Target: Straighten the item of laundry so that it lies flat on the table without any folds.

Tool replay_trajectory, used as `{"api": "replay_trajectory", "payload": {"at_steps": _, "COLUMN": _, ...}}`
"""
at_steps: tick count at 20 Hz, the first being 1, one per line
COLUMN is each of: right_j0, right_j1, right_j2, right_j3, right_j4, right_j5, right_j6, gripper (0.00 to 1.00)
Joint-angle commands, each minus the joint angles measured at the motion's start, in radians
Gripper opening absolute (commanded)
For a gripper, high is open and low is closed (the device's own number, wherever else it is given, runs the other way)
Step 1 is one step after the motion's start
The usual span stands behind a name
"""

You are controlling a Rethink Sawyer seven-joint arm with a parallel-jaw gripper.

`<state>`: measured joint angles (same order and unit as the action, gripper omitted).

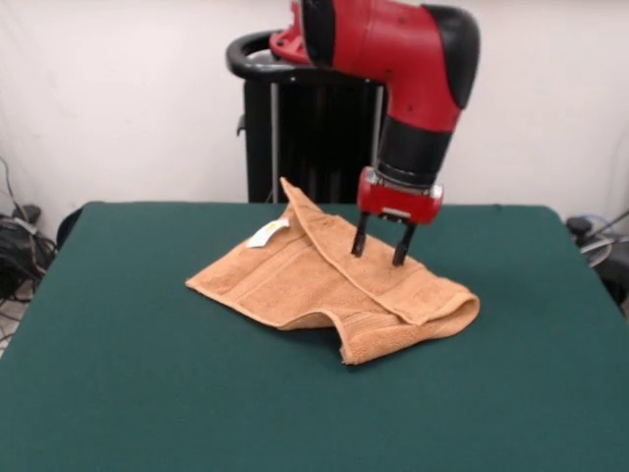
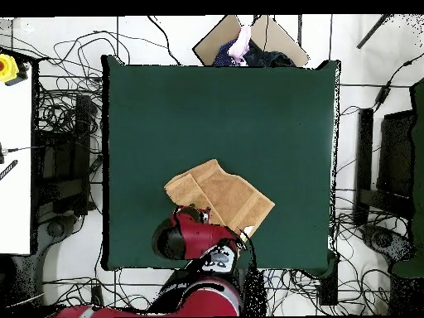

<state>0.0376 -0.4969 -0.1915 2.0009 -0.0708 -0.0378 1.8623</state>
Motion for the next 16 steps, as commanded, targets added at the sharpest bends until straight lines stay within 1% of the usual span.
{"api": "replay_trajectory", "payload": {"at_steps": 1, "right_j0": -0.038, "right_j1": -0.046, "right_j2": 0.243, "right_j3": -0.170, "right_j4": 0.058, "right_j5": 0.213, "right_j6": 0.082, "gripper": 1.00}}
{"api": "replay_trajectory", "payload": {"at_steps": 4, "right_j0": -0.057, "right_j1": -0.021, "right_j2": 0.271, "right_j3": -0.189, "right_j4": 0.043, "right_j5": 0.207, "right_j6": 0.085, "gripper": 1.00}}
{"api": "replay_trajectory", "payload": {"at_steps": 9, "right_j0": -0.078, "right_j1": 0.043, "right_j2": 0.309, "right_j3": -0.198, "right_j4": 0.021, "right_j5": 0.110, "right_j6": 0.115, "gripper": 1.00}}
{"api": "replay_trajectory", "payload": {"at_steps": 11, "right_j0": -0.068, "right_j1": 0.057, "right_j2": 0.299, "right_j3": -0.202, "right_j4": 0.004, "right_j5": 0.067, "right_j6": 0.121, "gripper": 1.00}}
{"api": "replay_trajectory", "payload": {"at_steps": 15, "right_j0": -0.081, "right_j1": 0.106, "right_j2": 0.299, "right_j3": -0.212, "right_j4": -0.019, "right_j5": -0.039, "right_j6": 0.133, "gripper": 1.00}}
{"api": "replay_trajectory", "payload": {"at_steps": 16, "right_j0": -0.086, "right_j1": 0.100, "right_j2": 0.300, "right_j3": -0.211, "right_j4": -0.021, "right_j5": -0.037, "right_j6": 0.127, "gripper": 1.00}}
